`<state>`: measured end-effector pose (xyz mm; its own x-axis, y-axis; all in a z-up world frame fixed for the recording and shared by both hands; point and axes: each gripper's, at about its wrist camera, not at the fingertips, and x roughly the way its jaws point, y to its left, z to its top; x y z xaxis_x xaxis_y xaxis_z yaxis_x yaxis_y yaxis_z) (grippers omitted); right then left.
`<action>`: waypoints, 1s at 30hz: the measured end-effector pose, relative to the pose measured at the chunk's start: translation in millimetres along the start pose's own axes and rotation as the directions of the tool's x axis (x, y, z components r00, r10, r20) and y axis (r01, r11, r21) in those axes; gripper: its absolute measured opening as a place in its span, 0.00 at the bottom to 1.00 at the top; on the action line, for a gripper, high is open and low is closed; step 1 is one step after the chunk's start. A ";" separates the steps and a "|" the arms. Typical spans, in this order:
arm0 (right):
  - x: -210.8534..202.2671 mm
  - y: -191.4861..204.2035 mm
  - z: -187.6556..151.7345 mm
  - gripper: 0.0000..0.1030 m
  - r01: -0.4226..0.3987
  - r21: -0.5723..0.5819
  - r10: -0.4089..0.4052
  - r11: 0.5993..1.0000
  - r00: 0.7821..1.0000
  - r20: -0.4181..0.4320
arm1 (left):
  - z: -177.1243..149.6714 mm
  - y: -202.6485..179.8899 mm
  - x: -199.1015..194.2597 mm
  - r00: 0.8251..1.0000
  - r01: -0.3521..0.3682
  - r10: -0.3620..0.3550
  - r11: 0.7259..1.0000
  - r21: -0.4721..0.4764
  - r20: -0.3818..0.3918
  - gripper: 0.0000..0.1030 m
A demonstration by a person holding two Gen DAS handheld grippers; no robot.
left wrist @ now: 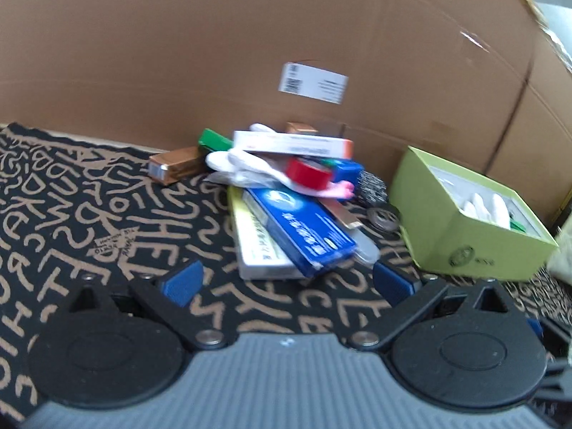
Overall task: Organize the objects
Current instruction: 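Grasp the blue medicine box with the left tool while the right tool grasps the white-yellow medicine box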
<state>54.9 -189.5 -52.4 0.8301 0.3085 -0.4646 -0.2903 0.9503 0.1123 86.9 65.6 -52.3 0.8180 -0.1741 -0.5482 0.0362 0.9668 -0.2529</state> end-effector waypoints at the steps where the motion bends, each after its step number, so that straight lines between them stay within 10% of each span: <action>1: 0.0 1.7 0.1 0.90 -0.001 -0.003 0.001 1.000 1.000 -0.001 | 2.9 1.2 2.4 1.000 0.003 -0.003 1.000 -0.005 0.001 0.99; 11: 6.8 9.8 2.1 0.90 0.014 -0.018 -0.015 1.000 0.999 -0.030 | 21.0 -50.5 54.9 0.999 -0.033 0.035 0.989 0.147 -0.008 1.00; 14: 6.6 9.6 2.7 0.89 0.019 -0.026 -0.020 0.999 0.999 -0.030 | 18.7 -51.3 69.9 0.997 -0.029 0.043 0.978 0.207 -0.062 0.75; 21: 23.5 17.5 7.8 0.83 -0.012 -0.045 0.009 0.999 0.998 -0.061 | 18.8 -13.2 33.0 0.995 0.064 -0.050 0.984 0.165 -0.088 0.62; 30: 72.0 74.6 31.9 0.82 -0.118 -0.146 0.106 0.982 0.991 -0.087 | 11.6 37.5 11.3 0.989 -0.107 0.126 0.969 0.221 -0.072 0.60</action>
<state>108.2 -95.0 -49.5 0.7503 0.4026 -0.5244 -0.4524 0.8911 0.0368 104.2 102.1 -58.8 0.7724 -0.0637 -0.6319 0.0743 0.9972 -0.0097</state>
